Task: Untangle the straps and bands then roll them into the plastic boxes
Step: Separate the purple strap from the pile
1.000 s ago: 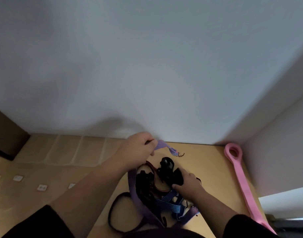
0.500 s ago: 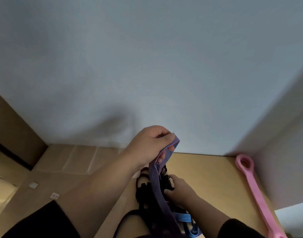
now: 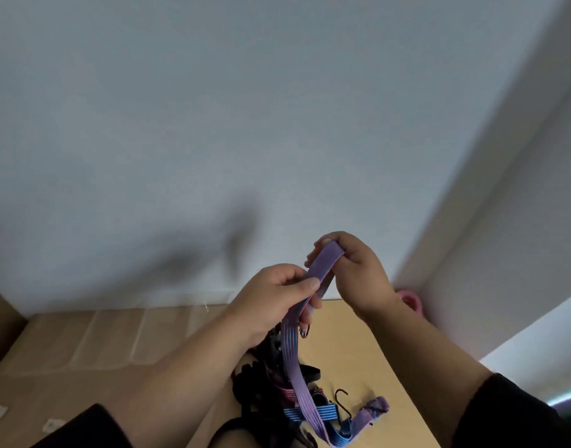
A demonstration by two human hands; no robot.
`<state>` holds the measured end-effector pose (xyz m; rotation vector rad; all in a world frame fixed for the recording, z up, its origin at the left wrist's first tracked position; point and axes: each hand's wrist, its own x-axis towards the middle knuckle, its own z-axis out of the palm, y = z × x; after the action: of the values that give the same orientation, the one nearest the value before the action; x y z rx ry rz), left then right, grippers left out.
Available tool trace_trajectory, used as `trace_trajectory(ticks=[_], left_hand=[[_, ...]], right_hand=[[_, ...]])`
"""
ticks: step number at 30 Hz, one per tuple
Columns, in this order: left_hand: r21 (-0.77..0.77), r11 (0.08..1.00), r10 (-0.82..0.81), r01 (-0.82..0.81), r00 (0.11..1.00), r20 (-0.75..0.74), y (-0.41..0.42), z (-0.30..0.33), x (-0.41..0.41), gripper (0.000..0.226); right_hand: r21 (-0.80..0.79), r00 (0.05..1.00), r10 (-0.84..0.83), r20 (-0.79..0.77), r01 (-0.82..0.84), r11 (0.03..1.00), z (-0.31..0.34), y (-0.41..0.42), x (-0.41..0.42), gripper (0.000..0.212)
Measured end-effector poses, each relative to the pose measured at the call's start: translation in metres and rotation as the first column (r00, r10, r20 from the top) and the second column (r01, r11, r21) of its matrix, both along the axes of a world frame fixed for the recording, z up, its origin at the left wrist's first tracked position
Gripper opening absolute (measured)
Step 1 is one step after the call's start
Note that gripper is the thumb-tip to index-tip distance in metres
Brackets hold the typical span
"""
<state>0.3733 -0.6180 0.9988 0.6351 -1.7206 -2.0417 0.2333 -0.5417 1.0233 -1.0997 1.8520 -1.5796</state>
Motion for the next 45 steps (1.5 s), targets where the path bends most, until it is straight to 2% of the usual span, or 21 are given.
trace_trajectory(ticks=[2, 6, 8, 11, 13, 16, 18, 19, 21, 24, 28, 30, 33, 35, 42, 45], left_hand=[[0.063, 0.997, -0.043, 0.042, 0.999, 0.017, 0.006, -0.012, -0.003, 0.02], [0.346, 0.938, -0.074, 0.011, 0.983, 0.17, 0.01, -0.043, -0.021, 0.039], [0.512, 0.859, -0.146, -0.002, 0.957, 0.25, 0.008, -0.059, -0.031, 0.058], [0.683, 0.731, -0.217, 0.002, 0.949, 0.229, 0.007, -0.078, -0.051, 0.083], [0.736, 0.677, -0.188, -0.002, 0.966, 0.177, 0.012, -0.08, -0.066, 0.076], [0.786, 0.615, -0.002, -0.064, 0.997, 0.083, 0.025, -0.068, -0.083, 0.029], [0.764, 0.643, 0.053, -0.053, 0.998, 0.025, 0.035, -0.059, -0.089, 0.015], [0.736, 0.675, 0.064, -0.046, 0.998, 0.004, 0.039, -0.055, -0.091, 0.011], [0.64, 0.766, 0.083, -0.065, 0.997, 0.001, 0.048, -0.046, -0.098, 0.007], [0.467, 0.877, 0.119, -0.11, 0.993, 0.011, 0.07, -0.025, -0.108, 0.005], [0.313, 0.944, 0.117, -0.101, 0.993, -0.031, 0.107, 0.002, -0.123, 0.011], [0.258, 0.961, 0.112, -0.096, 0.993, -0.045, 0.127, 0.012, -0.133, 0.01], [0.195, 0.977, 0.1, -0.088, 0.993, -0.055, 0.156, 0.019, -0.146, 0.011], [0.142, 0.986, 0.09, -0.082, 0.995, -0.053, 0.172, 0.019, -0.153, 0.013], [0.169, 0.949, 0.275, -0.267, 0.961, -0.029, 0.191, 0.01, -0.156, 0.012], [0.196, 0.919, 0.352, -0.343, 0.936, -0.012, 0.188, 0.002, -0.145, 0.013]], right_hand=[[-0.046, 0.998, -0.051, 0.049, 0.053, 0.998, 0.014, 0.007, -0.004, 0.027], [-0.15, 0.99, -0.069, 0.123, 0.088, 0.985, 0.039, 0.022, -0.004, 0.026], [-0.202, 0.989, -0.041, 0.14, 0.069, 0.977, 0.048, 0.031, -0.003, 0.029], [-0.287, 0.979, 0.037, 0.2, 0.022, 0.958, 0.056, 0.05, -0.001, 0.034], [-0.319, 0.965, 0.069, 0.254, 0.016, 0.947, 0.055, 0.065, -0.002, 0.026], [-0.324, 0.95, 0.097, 0.297, 0.004, 0.946, 0.043, 0.09, -0.011, 0.021], [-0.292, 0.944, 0.128, 0.304, -0.035, 0.956, 0.031, 0.11, -0.02, 0.015], [-0.271, 0.942, 0.149, 0.302, -0.065, 0.96, 0.026, 0.121, -0.024, 0.017], [-0.219, 0.943, 0.175, 0.284, -0.114, 0.969, 0.011, 0.145, -0.035, 0.007], [-0.098, 0.966, 0.147, 0.211, -0.129, 0.987, -0.015, 0.175, -0.056, 0.023], [0.068, 0.977, 0.102, 0.187, -0.116, 0.991, -0.05, 0.203, -0.08, 0.029], [0.094, 0.979, 0.098, 0.178, -0.116, 0.989, -0.066, 0.214, -0.092, 0.041], [0.009, 0.951, 0.162, 0.265, -0.17, 0.985, -0.072, 0.232, -0.105, 0.06], [-0.018, 0.942, 0.193, 0.275, -0.196, 0.981, -0.069, 0.243, -0.112, 0.064], [0.137, 0.989, 0.083, 0.121, -0.1, 0.986, -0.092, 0.253, -0.128, 0.033], [0.212, 0.97, 0.161, 0.182, -0.199, 0.957, -0.112, 0.248, -0.121, 0.032]])
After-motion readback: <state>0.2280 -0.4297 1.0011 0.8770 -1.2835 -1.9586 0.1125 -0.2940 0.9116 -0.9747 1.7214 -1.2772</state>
